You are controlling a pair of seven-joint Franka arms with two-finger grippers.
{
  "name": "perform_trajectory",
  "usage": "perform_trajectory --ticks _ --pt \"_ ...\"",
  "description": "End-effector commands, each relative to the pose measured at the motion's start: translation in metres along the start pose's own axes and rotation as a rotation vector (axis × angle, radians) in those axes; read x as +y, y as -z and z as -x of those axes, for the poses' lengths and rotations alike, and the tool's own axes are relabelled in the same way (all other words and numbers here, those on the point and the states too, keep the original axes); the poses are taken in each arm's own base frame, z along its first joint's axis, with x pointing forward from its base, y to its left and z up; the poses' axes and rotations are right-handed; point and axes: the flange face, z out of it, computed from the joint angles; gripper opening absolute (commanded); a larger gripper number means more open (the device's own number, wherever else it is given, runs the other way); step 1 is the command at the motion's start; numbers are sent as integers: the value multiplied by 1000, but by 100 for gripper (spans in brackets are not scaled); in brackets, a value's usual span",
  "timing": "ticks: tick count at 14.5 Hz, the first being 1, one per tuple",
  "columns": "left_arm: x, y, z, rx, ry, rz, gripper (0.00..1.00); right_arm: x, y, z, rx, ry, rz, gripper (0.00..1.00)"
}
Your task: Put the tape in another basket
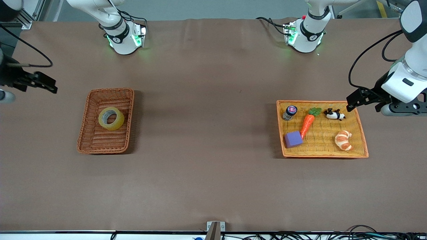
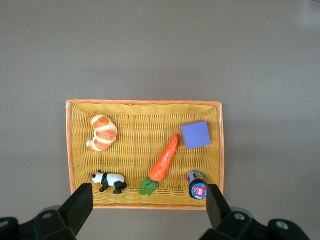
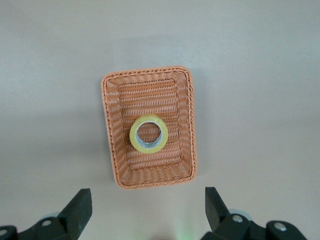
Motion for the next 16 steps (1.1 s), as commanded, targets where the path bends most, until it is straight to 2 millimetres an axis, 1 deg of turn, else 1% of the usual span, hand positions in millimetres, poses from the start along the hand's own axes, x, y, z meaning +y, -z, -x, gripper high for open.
perform_trajectory --ticks 1,4,7,9,11,12,16 --pt "-1 5 -1 -11 -4 -19 100 5 8 8 4 6 -31 100" --pt "-4 16 8 -37 -11 -23 100 6 7 9 -4 6 -31 100" --pt "-8 20 14 -62 -5 -25 100 3 8 9 -2 13 -31 100" --pt "-6 31 20 -47 -19 -21 100 3 8 9 -4 13 -31 100" --pt "-12 37 23 -44 -22 -15 100 1 8 9 1 16 -31 100" --pt "-17 39 24 -46 -12 -14 100 1 9 8 6 17 -31 100" --pt "-17 40 28 -61 -12 -13 100 0 9 6 21 17 -33 100"
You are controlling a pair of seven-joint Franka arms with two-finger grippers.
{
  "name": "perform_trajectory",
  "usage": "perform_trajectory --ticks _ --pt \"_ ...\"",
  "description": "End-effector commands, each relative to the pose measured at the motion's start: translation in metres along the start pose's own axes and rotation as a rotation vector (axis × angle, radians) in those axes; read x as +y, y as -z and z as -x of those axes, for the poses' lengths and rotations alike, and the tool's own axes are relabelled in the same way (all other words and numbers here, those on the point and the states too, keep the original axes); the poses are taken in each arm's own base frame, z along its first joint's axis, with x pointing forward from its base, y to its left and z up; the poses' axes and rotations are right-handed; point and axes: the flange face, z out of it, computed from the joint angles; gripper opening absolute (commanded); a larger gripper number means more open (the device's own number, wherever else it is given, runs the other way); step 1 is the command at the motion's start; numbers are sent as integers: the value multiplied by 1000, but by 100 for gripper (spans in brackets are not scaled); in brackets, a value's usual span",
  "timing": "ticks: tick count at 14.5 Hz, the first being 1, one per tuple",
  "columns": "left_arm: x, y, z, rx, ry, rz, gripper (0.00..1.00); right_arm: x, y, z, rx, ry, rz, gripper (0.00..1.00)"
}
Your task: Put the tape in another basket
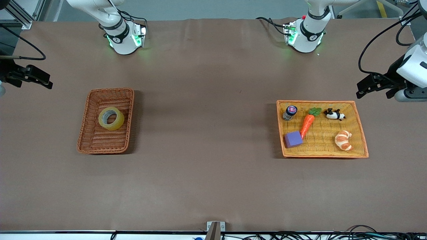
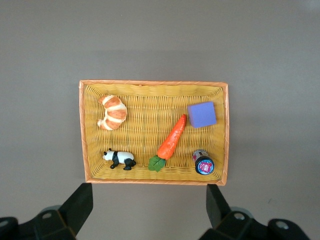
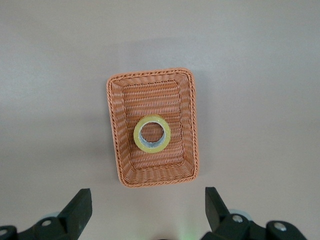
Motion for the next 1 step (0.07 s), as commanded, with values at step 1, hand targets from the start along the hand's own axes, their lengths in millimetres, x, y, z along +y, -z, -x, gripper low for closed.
perform_trajectory --ticks 1 --pt "1 5 6 -10 -19 -5 100 -1 2 3 10 11 -18 100"
